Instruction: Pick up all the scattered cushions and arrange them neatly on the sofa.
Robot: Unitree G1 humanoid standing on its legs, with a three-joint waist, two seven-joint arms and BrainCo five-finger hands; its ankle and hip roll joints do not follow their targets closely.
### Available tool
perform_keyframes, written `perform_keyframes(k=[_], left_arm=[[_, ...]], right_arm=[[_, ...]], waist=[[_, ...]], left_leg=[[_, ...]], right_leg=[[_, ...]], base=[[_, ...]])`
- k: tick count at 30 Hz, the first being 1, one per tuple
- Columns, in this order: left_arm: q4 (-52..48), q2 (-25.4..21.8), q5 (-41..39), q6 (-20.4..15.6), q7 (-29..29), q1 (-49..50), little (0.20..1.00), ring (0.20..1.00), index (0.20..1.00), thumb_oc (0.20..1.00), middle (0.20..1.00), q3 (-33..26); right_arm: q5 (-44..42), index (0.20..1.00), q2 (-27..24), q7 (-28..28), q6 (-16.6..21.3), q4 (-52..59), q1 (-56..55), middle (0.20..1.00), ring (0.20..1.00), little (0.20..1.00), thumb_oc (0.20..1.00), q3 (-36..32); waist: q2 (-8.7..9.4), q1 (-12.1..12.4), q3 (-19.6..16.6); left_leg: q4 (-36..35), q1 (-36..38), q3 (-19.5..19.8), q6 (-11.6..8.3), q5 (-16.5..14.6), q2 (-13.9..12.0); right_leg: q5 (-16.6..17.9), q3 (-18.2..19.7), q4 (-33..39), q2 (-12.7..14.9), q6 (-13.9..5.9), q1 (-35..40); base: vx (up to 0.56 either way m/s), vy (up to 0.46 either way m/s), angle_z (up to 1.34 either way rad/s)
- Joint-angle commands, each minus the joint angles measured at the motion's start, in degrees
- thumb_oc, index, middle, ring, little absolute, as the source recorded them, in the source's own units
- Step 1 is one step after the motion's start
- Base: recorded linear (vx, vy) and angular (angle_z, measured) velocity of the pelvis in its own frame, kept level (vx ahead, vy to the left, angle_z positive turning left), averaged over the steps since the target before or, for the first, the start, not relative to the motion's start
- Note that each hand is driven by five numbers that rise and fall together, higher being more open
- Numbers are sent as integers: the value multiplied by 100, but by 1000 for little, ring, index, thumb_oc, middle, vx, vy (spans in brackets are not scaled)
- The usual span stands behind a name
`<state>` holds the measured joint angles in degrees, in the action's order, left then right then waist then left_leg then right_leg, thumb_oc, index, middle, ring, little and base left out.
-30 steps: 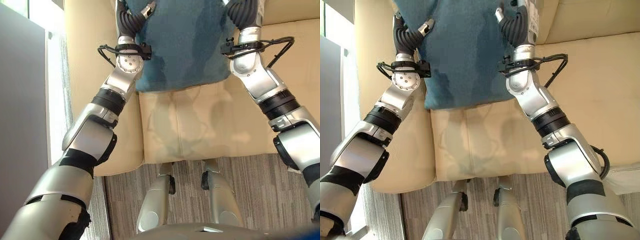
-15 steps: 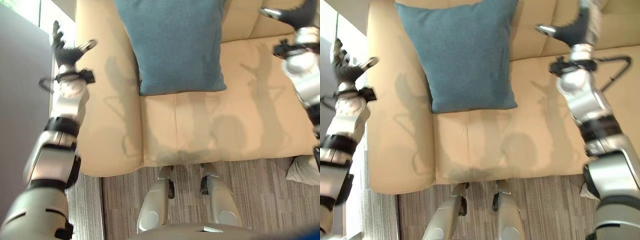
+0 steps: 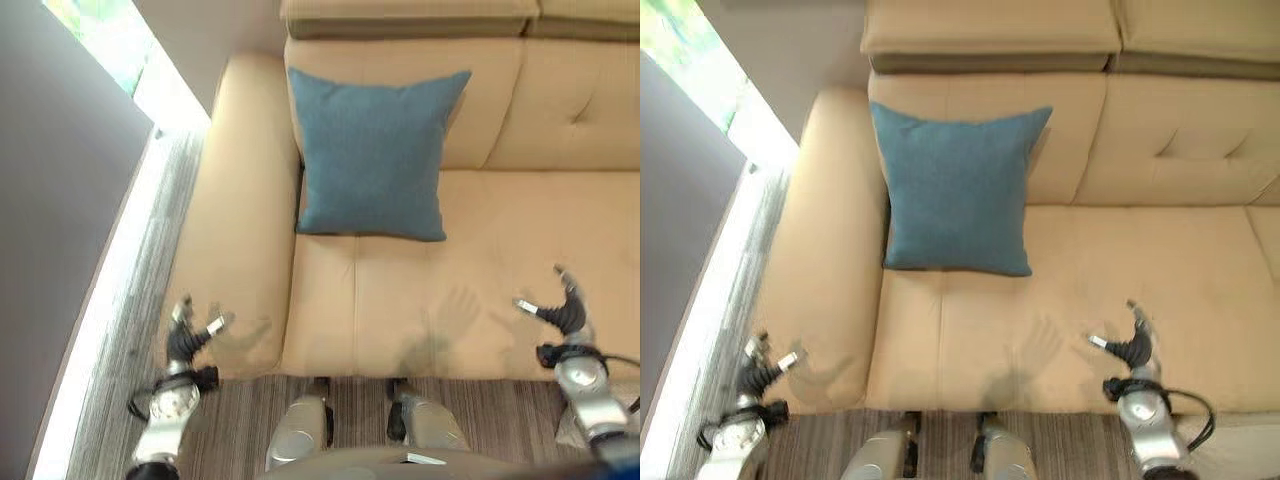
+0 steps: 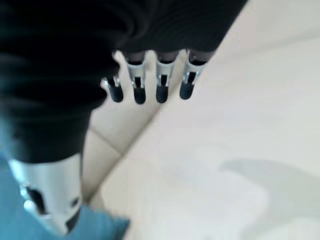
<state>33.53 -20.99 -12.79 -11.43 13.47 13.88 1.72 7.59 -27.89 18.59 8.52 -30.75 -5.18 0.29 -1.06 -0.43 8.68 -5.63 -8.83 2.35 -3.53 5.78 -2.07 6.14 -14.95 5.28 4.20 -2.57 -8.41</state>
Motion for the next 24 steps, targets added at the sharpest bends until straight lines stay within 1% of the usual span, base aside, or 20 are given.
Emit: perform_keyframes(k=[1,2,4,6,7,8,11,12,13,14,15,16,17,18,19,20,21,22,24], left_arm=[[719,44,281,97,-338,-446,1000,1000,1000,1000,1000,159],[727,45,281,91,-338,-449,1000,1000,1000,1000,1000,159],[1477,246,527,167,-463,-449,1000,1000,1000,1000,1000,339],[1953,328,778,219,-516,-495,1000,1000,1000,1000,1000,466],[1963,331,781,212,-514,-500,1000,1000,1000,1000,1000,463],[2327,382,956,265,-515,-567,1000,1000,1000,1000,1000,537],[2634,396,1168,309,-427,-661,1000,1000,1000,1000,1000,601],[2741,405,1178,321,-379,-725,1000,1000,1000,1000,1000,619],[2810,403,1226,334,-342,-768,1000,1000,1000,1000,1000,637],[2885,446,1198,347,-315,-859,1000,1000,1000,1000,1000,675],[2959,509,1144,344,-320,-932,1000,1000,1000,1000,1000,686],[2976,545,1116,353,-343,-959,1000,1000,1000,1000,1000,683],[2982,620,1069,344,-363,-1020,1000,1000,1000,1000,1000,715],[2965,645,1037,343,-368,-1024,1000,1000,1000,1000,1000,720],[2943,680,1017,361,-355,-1084,1000,1000,1000,1000,1000,790],[2945,681,1017,361,-354,-1087,1000,1000,1000,1000,1000,788],[2989,709,1098,397,-321,-1228,1000,1000,1000,1000,1000,899],[3001,732,1145,392,-299,-1303,1000,1000,1000,1000,1000,968],[3055,736,1173,399,-297,-1398,1000,1000,1000,1000,1000,986]], right_arm=[[123,1000,-269,-139,135,-418,414,1000,1000,1000,1000,192],[122,1000,-269,-137,140,-425,418,1000,1000,1000,1000,195],[328,1000,-147,-259,102,-1059,393,1000,1000,1000,1000,571],[538,1000,-90,-359,88,-1404,378,1000,1000,1000,1000,889],[539,1000,-89,-355,93,-1412,384,1000,1000,1000,1000,893],[631,1000,-4,-439,72,-1716,356,1000,1000,1000,1000,1060],[719,1000,123,-467,57,-2072,306,1000,1000,1000,1000,1252],[687,1000,218,-479,28,-2287,309,1000,1000,1000,1000,1312],[690,1000,269,-486,16,-2461,342,1000,1000,1000,1000,1383],[687,1000,293,-459,-41,-2688,457,1000,1000,1000,1000,1469],[664,1000,297,-447,-70,-2790,541,1000,1000,1000,1000,1493],[643,1000,308,-460,-93,-2861,593,1000,1000,1000,1000,1500],[556,1000,328,-492,-136,-2923,699,1000,1000,1000,1000,1506],[541,1000,333,-510,-165,-2948,720,1000,1000,1000,1000,1499],[587,1000,347,-449,-220,-3085,780,1000,1000,1000,1000,1492],[587,1000,347,-448,-219,-3089,784,1000,1000,1000,1000,1493],[581,1000,415,-415,-301,-3245,876,1000,1000,1000,1000,1472],[580,1000,505,-402,-362,-3355,923,1000,1000,1000,1000,1505],[618,1000,606,-372,-417,-3476,953,1000,1000,1000,1000,1540]], waist=[[60,97,-53],[60,98,-43],[92,121,-159],[124,143,-198],[124,142,-186],[133,147,-216],[153,154,-220],[170,158,-175],[194,171,-164],[247,220,-47],[270,257,32],[270,266,31],[231,243,7],[203,218,-22],[153,128,-64],[153,134,-68],[146,52,-61],[157,35,-7],[176,46,41]], left_leg=[[63,307,-380,-120,-276,-42],[63,319,-382,-121,-279,-42],[63,528,-402,-101,-328,-64],[63,672,-410,-87,-369,-74],[63,685,-411,-87,-372,-74],[63,774,-407,-99,-371,-91],[100,879,-366,-129,-377,-140],[222,843,-319,-150,-338,-163],[420,803,-278,-126,-414,-154],[950,624,22,-115,-648,-12],[1315,578,378,-95,-896,162],[1405,619,533,-76,-997,244],[1546,746,751,-55,-1110,325],[1471,825,808,-33,-1154,335],[1150,949,771,68,-1303,354],[1136,950,764,69,-1296,352],[885,1021,694,186,-1286,437],[746,1038,701,274,-1254,575],[608,1031,659,342,-1196,656]], right_leg=[[-656,-50,-357,110,-409,470],[-657,-48,-354,110,-409,482],[-733,-31,-329,66,-388,693],[-796,-13,-317,43,-367,843],[-798,-12,-314,42,-367,857],[-852,-4,-330,23,-341,963],[-939,-11,-276,-32,-274,1148],[-962,16,-233,-57,-228,1191],[-948,63,-185,-65,-213,1236],[-880,223,-267,-1,-191,1138],[-793,350,-337,54,-181,1025],[-739,415,-371,86,-188,939],[-651,550,-455,104,-205,759],[-625,587,-501,104,-213,659],[-535,627,-610,174,-283,424],[-537,635,-618,173,-282,411],[-323,708,-710,290,-395,146],[-135,767,-716,414,-507,-40],[-12,828,-679,505,-612,-195]], base=[[-30,-19,-5],[0,0,0],[-20,-37,6],[-18,-46,5],[-26,-51,-1],[-32,-53,-3],[-70,-77,7],[-164,-89,16],[-291,-64,11],[-341,0,-5],[-364,61,-33],[-345,147,-70],[-257,172,-88],[-299,243,-89],[-171,156,-72],[-257,251,-55],[-274,268,-41],[-359,321,-33],[-263,174,-50]])
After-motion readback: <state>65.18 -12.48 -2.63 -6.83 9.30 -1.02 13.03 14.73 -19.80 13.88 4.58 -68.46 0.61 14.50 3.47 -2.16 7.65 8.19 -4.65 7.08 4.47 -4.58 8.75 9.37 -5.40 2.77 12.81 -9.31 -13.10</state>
